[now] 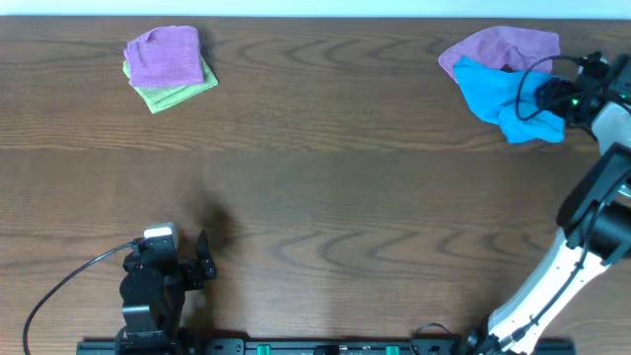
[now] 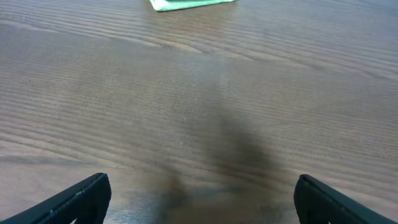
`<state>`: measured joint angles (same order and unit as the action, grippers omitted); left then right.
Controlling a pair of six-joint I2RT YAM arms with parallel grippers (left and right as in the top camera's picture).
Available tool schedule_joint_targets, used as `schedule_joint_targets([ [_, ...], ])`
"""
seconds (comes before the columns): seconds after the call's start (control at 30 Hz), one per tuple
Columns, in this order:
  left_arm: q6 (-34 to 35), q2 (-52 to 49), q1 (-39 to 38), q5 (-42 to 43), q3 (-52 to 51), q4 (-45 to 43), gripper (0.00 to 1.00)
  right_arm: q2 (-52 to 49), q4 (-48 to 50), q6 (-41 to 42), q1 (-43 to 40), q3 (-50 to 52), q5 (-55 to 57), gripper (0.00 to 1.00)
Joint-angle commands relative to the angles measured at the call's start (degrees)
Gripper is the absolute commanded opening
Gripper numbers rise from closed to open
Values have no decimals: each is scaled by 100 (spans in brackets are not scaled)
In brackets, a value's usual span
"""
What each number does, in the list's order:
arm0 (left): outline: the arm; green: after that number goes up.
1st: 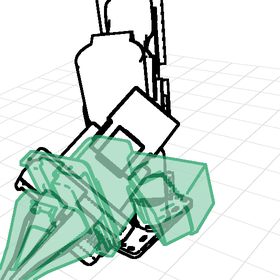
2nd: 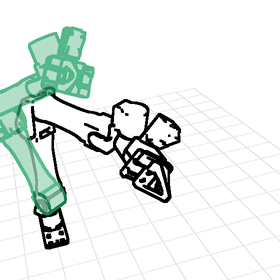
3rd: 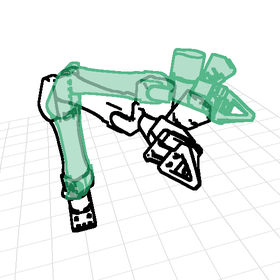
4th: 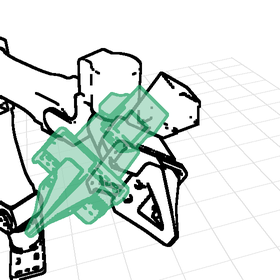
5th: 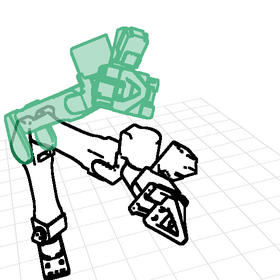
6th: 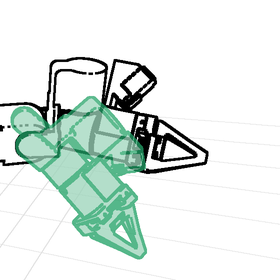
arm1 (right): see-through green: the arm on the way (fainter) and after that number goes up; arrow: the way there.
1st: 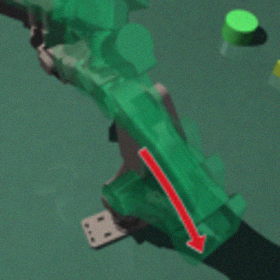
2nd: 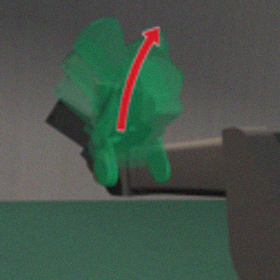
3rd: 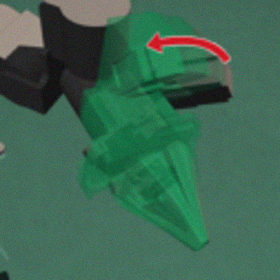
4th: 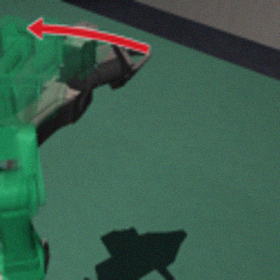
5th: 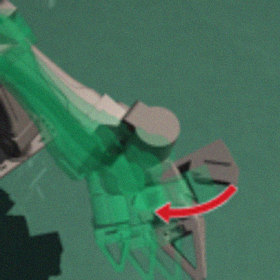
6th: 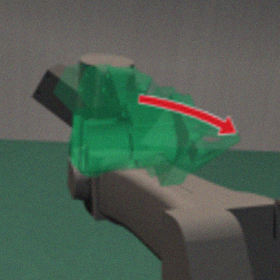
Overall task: Fold the cloth
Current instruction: 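Lower the right gripper onto the blue cloth and pinch its edge, then lift the blue cloth with the right gripper and drag it to table center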
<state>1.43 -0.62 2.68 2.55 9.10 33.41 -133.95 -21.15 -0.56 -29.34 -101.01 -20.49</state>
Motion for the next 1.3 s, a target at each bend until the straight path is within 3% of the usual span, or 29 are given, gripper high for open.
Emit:
schedule_joint_targets([
  [0.0, -61, 42, -7, -61, -37, 0, 95, -149, 138, 79, -20, -17, -247, 61],
  [0.13, -61, 42, -7, -61, -37, 0, 95, -221, 354, 96, -17, -17, -247, 48],
  [0.5, -61, 42, -7, -61, -37, 0, 95, -522, 664, 138, 20, -17, -251, 44],
  [0.6, -61, 42, -7, -61, -37, 0, 95, -535, 704, 142, 24, -17, -249, 20],
  [0.7, -61, 42, -7, -61, -37, 0, 95, -535, 702, 138, 39, -17, -330, 1],
  [1.0, -61, 42, -7, -61, -37, 0, 95, 13, 494, 129, 83, -17, -981, 1],
  [1.27, -61, 42, -7, -61, -37, 0, 95, 1482, -872, -520, 463, -17, -992, 1],
])
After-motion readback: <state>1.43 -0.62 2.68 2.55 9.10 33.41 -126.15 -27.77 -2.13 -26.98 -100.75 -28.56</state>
